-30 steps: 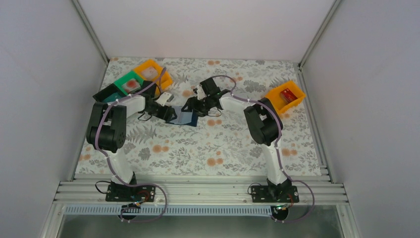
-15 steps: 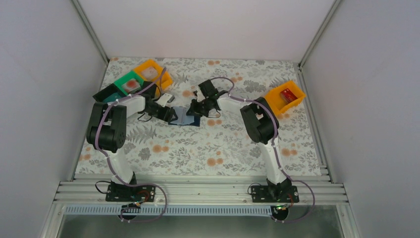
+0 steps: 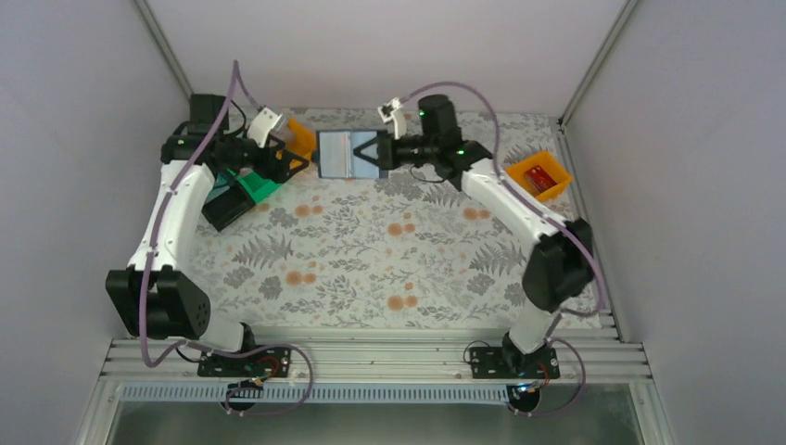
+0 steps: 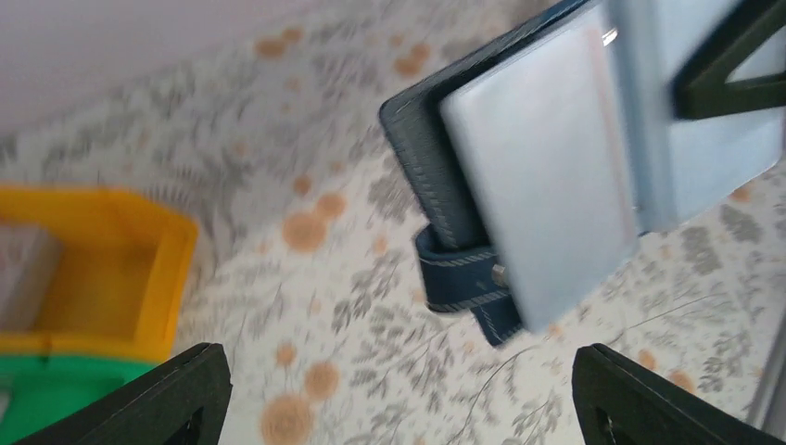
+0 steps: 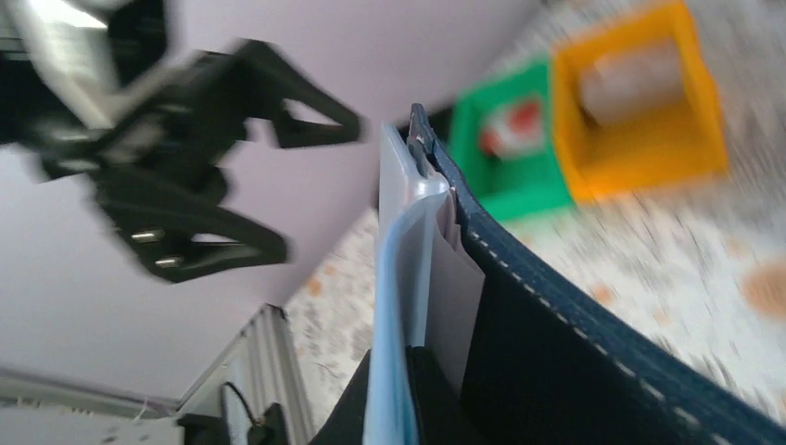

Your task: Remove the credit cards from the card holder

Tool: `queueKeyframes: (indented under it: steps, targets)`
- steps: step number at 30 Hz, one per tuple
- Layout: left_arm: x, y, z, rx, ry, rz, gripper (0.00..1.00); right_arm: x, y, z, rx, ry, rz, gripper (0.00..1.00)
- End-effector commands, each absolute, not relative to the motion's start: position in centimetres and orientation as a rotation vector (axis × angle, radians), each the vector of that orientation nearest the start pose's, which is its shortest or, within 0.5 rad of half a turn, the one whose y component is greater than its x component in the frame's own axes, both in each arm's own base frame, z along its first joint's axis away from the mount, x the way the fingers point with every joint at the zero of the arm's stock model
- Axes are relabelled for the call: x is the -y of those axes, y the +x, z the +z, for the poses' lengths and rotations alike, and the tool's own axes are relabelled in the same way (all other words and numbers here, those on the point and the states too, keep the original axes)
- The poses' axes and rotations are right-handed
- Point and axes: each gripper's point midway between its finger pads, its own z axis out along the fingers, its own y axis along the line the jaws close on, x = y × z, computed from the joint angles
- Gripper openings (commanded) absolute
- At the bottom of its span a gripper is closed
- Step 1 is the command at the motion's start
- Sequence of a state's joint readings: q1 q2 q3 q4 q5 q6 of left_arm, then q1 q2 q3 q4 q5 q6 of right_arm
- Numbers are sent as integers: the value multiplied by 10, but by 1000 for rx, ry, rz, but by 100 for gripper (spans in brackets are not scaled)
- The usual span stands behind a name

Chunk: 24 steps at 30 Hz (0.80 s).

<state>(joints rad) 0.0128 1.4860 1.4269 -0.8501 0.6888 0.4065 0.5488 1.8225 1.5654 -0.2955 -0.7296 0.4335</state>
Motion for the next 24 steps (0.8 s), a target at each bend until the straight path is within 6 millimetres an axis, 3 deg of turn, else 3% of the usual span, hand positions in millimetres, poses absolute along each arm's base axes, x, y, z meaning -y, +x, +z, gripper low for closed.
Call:
queueKeyframes:
  steps: [1, 6, 8, 11, 16, 20, 24]
  targets:
    - [130, 336, 309, -2081, 848, -840, 92, -362, 333, 345, -1814, -874, 1401, 4]
    - [148, 303, 382, -1853, 936, -914, 93, -352, 310, 404, -1623, -960, 1370, 4]
    - [156, 294, 397, -1801, 954, -926, 92, -350, 303, 418, -1569, -988, 1370, 4]
    - [168, 288, 403, -1789, 978, -877, 87, -347, 296, 433, -1517, -1013, 1365, 4]
    - [188, 281, 398, -1800, 1025, -877, 85, -344, 290, 447, -1475, -1025, 1354, 4]
    - [186, 287, 399, -1805, 1025, -816, 83, -342, 287, 455, -1454, -1029, 1340, 4]
    - [178, 278, 410, -1758, 1093, -696, 90, -339, 294, 458, -1475, -991, 1296, 4]
